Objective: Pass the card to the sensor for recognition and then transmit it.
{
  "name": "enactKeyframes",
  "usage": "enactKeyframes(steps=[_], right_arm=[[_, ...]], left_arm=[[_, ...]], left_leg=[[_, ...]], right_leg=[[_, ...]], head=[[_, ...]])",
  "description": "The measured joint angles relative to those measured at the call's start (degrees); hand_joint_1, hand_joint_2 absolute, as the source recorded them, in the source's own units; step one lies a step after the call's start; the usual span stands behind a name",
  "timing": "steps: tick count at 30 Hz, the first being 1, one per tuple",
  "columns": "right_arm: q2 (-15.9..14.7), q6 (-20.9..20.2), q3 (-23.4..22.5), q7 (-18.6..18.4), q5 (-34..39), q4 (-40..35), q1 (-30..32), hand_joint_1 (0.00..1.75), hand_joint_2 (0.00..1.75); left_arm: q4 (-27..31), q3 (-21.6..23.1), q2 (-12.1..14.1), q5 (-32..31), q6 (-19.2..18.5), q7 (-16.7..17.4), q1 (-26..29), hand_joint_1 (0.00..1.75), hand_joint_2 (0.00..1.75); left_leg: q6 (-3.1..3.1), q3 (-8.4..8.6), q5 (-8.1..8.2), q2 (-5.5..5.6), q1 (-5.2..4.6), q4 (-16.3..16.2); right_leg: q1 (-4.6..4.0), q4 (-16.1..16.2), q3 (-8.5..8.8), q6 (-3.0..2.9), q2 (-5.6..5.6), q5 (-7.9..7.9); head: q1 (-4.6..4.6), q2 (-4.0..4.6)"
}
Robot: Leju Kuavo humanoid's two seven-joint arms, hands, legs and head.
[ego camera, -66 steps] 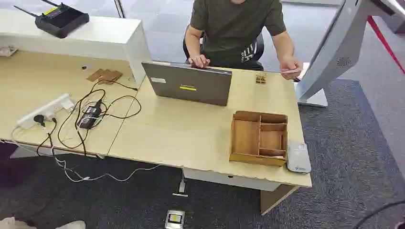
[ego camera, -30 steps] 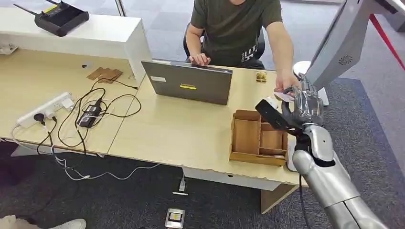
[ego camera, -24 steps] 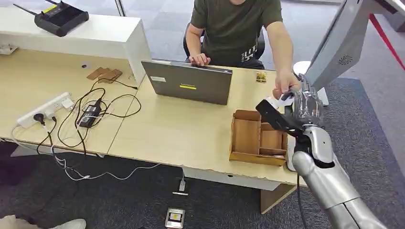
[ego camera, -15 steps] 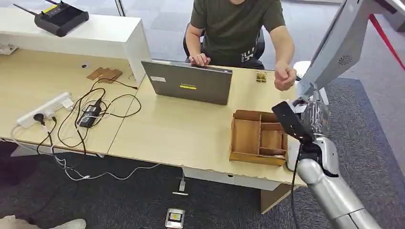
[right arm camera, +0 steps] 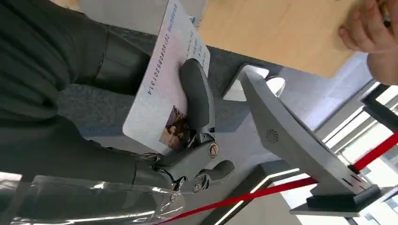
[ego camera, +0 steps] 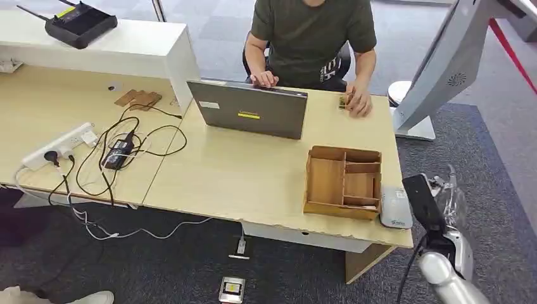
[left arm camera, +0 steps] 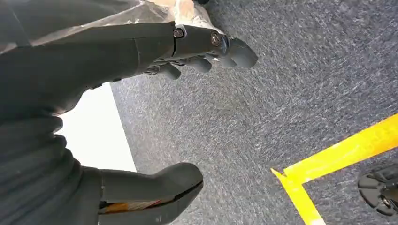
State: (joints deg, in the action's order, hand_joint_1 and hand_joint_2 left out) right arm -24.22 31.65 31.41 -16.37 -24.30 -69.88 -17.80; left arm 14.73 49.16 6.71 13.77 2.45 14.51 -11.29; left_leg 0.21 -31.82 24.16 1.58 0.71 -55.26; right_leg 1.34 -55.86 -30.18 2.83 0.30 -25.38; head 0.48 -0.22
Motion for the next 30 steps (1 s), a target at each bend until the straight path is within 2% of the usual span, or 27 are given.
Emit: enactKeyframes(steps=[4, 11, 14, 25, 27, 30], right_arm=[[-0.2, -1.1, -1.1, 0.5, 0.0, 1.2, 2.2, 1.75, 1.75], [-0.2, -7.5, -1.3, -0.3, 0.5, 4.1, 3.6, 1.75, 1.75], [-0.2, -8.9, -1.2, -1.0, 0.5, 5.2, 3.7, 1.75, 1.75], [-0.2, -8.3, -1.2, -2.1, 0.2, 5.7, 3.7, 1.75, 1.75], [-1.4, -5.6, -2.2, -4.2, -3.9, 1.5, 3.7, 1.75, 1.75], [-2.2, -5.6, -2.7, -5.6, -8.4, -2.4, 3.4, 1.75, 1.75]], left_arm=[[0.0, 0.0, 0.2, 0.5, 0.2, -0.3, 0.4, 0.00, 1.75], [0.0, 0.0, 0.3, 0.9, 0.4, -0.5, 0.5, 0.00, 1.75], [0.0, 0.0, 0.4, 1.0, 0.3, -0.5, 0.5, 0.00, 1.75], [0.0, 0.0, 0.4, 1.3, 0.1, -0.5, 0.5, 0.00, 1.75], [0.0, 0.0, 0.8, 2.2, 0.1, -0.8, 0.9, 0.00, 1.75], [0.0, 0.0, 0.9, 2.4, 0.1, -0.9, 1.0, 0.00, 1.75]], left_leg=[[0.00, 0.00, 0.00, 0.00, 0.00, 0.0], [0.00, 0.00, 0.00, -0.02, 0.00, 0.0], [0.00, 0.01, 0.00, -0.02, 0.00, 0.0], [0.00, 0.02, 0.00, -0.02, 0.00, 0.0], [0.00, 0.02, -0.01, -0.04, 0.00, 0.0], [0.00, 0.01, -0.01, -0.04, -0.01, 0.0]], right_leg=[[0.00, 0.0, 0.00, -0.01, 0.00, -0.01], [0.00, 0.0, 0.00, -0.02, 0.00, -0.01], [0.00, 0.0, 0.01, -0.02, 0.00, -0.01], [0.00, 0.0, 0.02, -0.02, 0.01, -0.01], [0.00, 0.0, 0.03, -0.01, 0.02, 0.00], [0.00, 0.0, 0.03, -0.01, 0.02, 0.01]], head=[[0.00, 0.00], [0.00, 0.00], [0.00, 0.00], [0.00, 0.00], [-0.02, 0.00], [0.00, 0.00]])
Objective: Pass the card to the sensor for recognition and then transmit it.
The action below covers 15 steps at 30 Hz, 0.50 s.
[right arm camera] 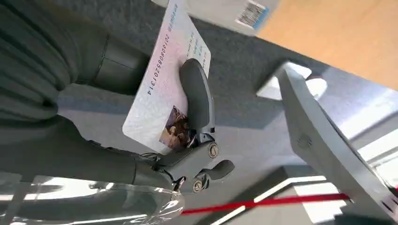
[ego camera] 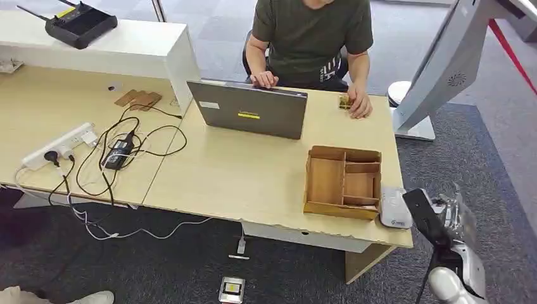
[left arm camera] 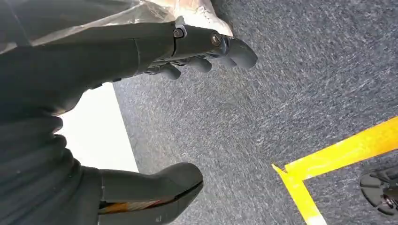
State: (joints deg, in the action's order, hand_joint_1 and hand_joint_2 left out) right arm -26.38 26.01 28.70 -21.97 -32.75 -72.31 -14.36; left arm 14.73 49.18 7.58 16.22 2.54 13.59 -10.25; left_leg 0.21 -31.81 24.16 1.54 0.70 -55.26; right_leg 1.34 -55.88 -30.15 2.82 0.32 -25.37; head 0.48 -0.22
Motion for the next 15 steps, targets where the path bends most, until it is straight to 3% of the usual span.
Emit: enactKeyframes(steps=[7, 15], right_arm=[[-0.3, -3.4, 0.1, -0.4, -4.6, -8.7, -2.5, 1.75, 1.75], [3.4, -15.6, 5.4, -0.9, -14.3, -12.6, -12.4, 1.75, 1.75]], left_arm=[[0.0, 0.1, 0.0, -0.1, -0.3, -0.2, -0.1, 0.00, 1.75], [0.4, 1.5, -0.2, -1.6, -1.6, 0.3, -2.2, 0.00, 1.75]], left_leg=[[0.01, -0.03, -0.01, -0.01, 0.00, 0.0], [0.05, 0.01, -0.06, -0.16, 0.02, 0.0]], right_leg=[[-0.01, 0.0, -0.01, 0.00, 0.02, 0.00], [-0.02, -0.1, -0.06, -0.09, 0.14, 0.08]], head=[[0.00, 0.00], [0.00, 0.00]])
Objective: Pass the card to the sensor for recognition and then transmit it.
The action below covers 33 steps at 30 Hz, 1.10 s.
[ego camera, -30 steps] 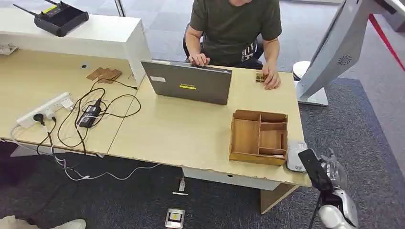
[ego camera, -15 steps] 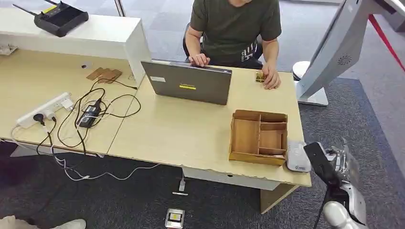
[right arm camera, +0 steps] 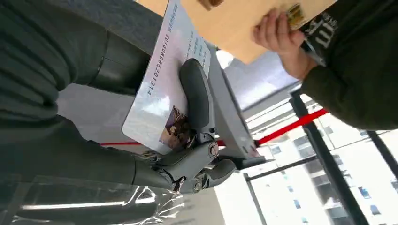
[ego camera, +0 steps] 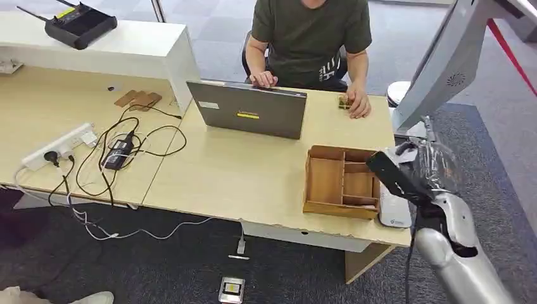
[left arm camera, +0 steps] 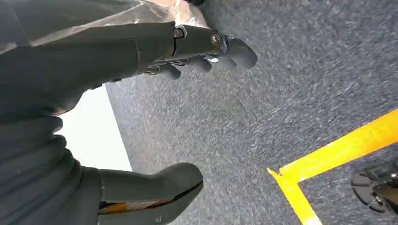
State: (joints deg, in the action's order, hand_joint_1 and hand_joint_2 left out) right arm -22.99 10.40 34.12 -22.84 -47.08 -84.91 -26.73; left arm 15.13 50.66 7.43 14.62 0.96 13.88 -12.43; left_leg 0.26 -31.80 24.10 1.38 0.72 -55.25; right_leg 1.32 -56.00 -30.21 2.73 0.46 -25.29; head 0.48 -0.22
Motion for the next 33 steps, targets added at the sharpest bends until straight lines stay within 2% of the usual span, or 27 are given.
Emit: enactKeyframes(steps=[10, 17, 32, 33], right_arm=[[7.0, -5.6, 7.7, -0.9, -4.0, 5.7, -10.2, 1.75, 1.75], [11.1, -5.5, 10.1, -0.9, -4.1, 11.4, -13.6, 1.75, 1.75], [14.4, -4.3, 12.2, 1.1, -4.4, 18.6, -15.0, 1.75, 1.75], [14.6, -4.3, 12.2, 1.3, -4.4, 19.1, -15.1, 0.00, 1.75]], left_arm=[[0.4, 2.0, -0.8, -2.2, -1.9, 1.5, -2.5, 0.00, 1.75], [0.4, 3.1, -1.7, -3.0, -2.1, 2.5, -3.6, 0.00, 1.75], [0.4, 4.3, -2.5, -3.3, -2.0, 4.0, -4.4, 0.00, 1.75], [0.4, 4.3, -2.5, -3.2, -2.0, 4.0, -4.4, 0.00, 1.75]], left_leg=[[0.01, -0.07, -0.02, 0.02, 0.01, 0.0], [0.01, -0.07, -0.02, 0.04, 0.01, 0.0], [0.01, -0.06, -0.02, 0.01, 0.01, 0.0], [0.01, -0.06, -0.02, 0.00, 0.01, 0.0]], right_leg=[[0.00, 0.0, -0.06, 0.00, 0.00, 0.00], [0.00, 0.0, -0.08, 0.00, 0.00, 0.00], [0.00, 0.0, -0.11, -0.01, 0.01, 0.01], [0.00, 0.0, -0.11, -0.01, 0.01, 0.01]], head=[[0.00, 0.00], [-0.02, 0.00], [0.00, 0.00], [0.00, 0.00]])
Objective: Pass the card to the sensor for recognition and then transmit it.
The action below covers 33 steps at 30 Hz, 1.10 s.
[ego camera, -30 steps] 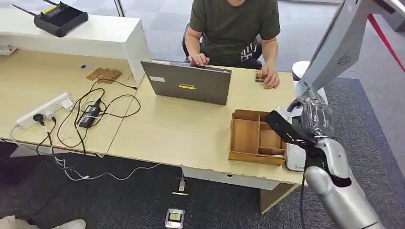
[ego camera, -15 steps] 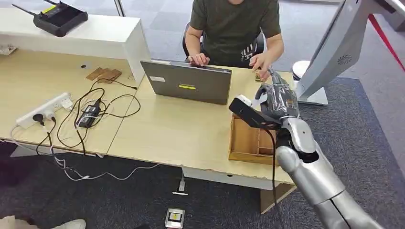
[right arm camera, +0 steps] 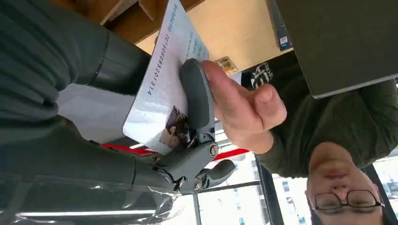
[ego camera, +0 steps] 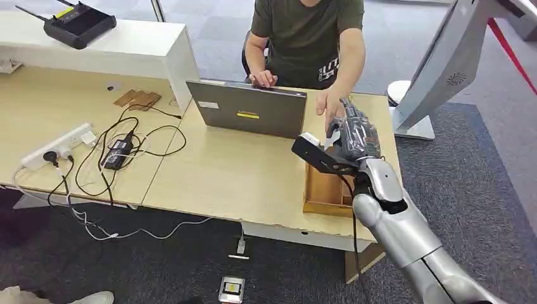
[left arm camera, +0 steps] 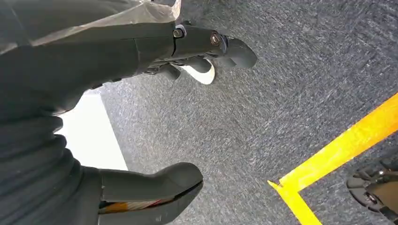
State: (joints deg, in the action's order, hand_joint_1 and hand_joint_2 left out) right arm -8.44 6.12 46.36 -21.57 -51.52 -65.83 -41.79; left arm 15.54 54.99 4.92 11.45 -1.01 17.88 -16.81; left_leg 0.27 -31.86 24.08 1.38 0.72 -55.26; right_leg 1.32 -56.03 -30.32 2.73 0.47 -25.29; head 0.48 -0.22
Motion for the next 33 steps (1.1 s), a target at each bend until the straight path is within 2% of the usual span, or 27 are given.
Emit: enactKeyframes(steps=[5, 11, 15, 19, 25, 33], right_arm=[[-0.3, 1.4, -1.0, 0.6, 2.2, 0.9, 0.2, 0.00, 1.75], [-3.2, 4.0, -4.4, 0.0, 1.7, -3.5, 3.0, 0.00, 1.75], [-6.5, 4.9, -8.2, -0.9, -1.0, -12.1, 8.8, 0.00, 1.75], [-9.3, 1.7, -10.7, -1.7, -5.3, -20.7, 15.6, 0.00, 1.75], [-12.1, -0.7, -11.4, -1.8, -8.4, -27.5, 22.3, 0.00, 1.75], [-14.1, 2.8, -10.2, -0.3, -5.7, -29.9, 29.7, 0.00, 1.75]], left_arm=[[0.0, 0.0, 0.0, 1.0, 0.3, -0.1, 0.1, 0.00, 1.75], [-0.3, 0.0, 0.1, 2.7, 1.2, -1.1, 1.2, 0.00, 1.75], [-0.5, -0.2, 0.6, 3.7, 1.8, -2.1, 2.3, 0.00, 1.75], [-0.6, -0.7, 1.3, 5.0, 2.6, -3.1, 3.5, 0.00, 1.75], [-0.6, -1.3, 1.9, 6.2, 3.3, -4.1, 4.2, 0.00, 1.75], [-0.6, -2.6, 2.7, 7.8, 4.2, -4.7, 5.4, 0.00, 1.75]], left_leg=[[0.00, 0.01, 0.00, 0.00, 0.00, 0.0], [-0.02, 0.02, 0.02, 0.00, -0.01, 0.0], [-0.02, 0.03, 0.06, -0.02, 0.00, 0.0], [0.00, 0.05, 0.11, -0.04, 0.00, 0.0], [0.01, 0.11, 0.11, -0.09, 0.04, 0.0], [0.01, 0.03, 0.11, -0.10, 0.03, 0.0]], right_leg=[[0.01, 0.0, -0.01, 0.00, 0.00, 0.00], [0.01, 0.0, -0.01, 0.01, 0.00, 0.00], [0.01, 0.1, -0.01, 0.00, 0.02, -0.02], [0.00, 0.1, -0.04, -0.04, 0.08, -0.05], [-0.04, 0.1, 0.02, -0.04, 0.11, -0.05], [-0.03, 0.1, 0.02, -0.05, 0.12, -0.05]], head=[[-0.02, 0.00], [0.00, 0.00], [0.00, 0.00], [0.02, 0.00], [-0.04, 0.00], [0.00, 0.00]])
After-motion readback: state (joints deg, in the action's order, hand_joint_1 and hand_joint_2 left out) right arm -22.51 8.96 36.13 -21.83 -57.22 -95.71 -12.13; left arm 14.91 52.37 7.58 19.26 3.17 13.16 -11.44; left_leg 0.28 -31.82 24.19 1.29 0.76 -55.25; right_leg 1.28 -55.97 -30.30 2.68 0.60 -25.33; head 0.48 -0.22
